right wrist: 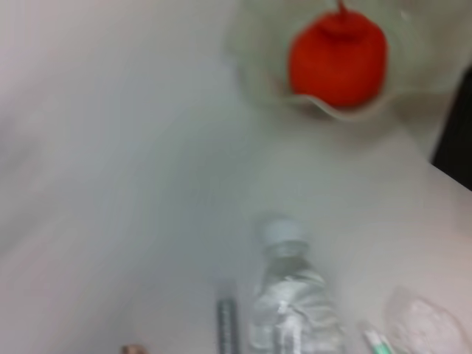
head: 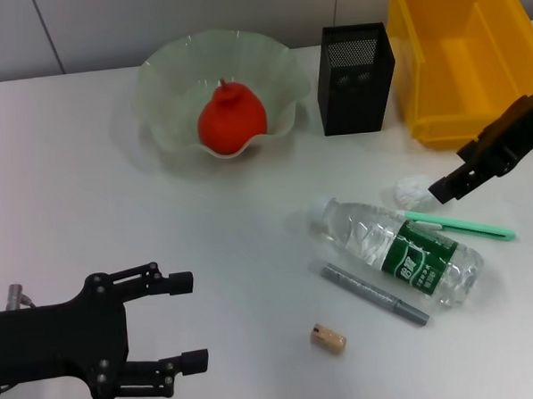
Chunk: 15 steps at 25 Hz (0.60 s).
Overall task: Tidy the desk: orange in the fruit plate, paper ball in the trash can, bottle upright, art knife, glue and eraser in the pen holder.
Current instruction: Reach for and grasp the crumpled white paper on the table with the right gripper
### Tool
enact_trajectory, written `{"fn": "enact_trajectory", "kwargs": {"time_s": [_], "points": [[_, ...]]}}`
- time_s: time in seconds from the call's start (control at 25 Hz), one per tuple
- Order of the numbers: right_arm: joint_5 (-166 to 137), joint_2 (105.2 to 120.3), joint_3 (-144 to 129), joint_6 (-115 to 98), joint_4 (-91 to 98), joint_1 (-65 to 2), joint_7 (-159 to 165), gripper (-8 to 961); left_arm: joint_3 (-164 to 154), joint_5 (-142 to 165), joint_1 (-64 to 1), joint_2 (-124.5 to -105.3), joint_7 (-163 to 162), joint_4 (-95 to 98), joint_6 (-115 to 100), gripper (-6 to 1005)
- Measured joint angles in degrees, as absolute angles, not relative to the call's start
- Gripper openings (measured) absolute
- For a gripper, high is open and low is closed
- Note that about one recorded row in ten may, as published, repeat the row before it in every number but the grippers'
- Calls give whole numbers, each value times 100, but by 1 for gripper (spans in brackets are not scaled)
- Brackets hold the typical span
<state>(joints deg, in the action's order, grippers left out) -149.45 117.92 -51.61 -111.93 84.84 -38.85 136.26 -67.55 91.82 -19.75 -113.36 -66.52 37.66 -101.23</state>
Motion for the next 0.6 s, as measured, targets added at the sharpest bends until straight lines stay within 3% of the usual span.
{"fn": "enact_trajectory", "kwargs": {"time_s": [0.24, 0.6], "points": [[-15858, 11828, -5254, -10561, 7556, -4346, 13838, 786, -6715, 9233, -1971, -11346, -6610, 3695, -10118, 856], [-16421, 11864, -5835, -9451, 6541, -4512, 14151, 787, -6692, 9351, -1969, -11381, -6624, 3647, -10100, 856]]}}
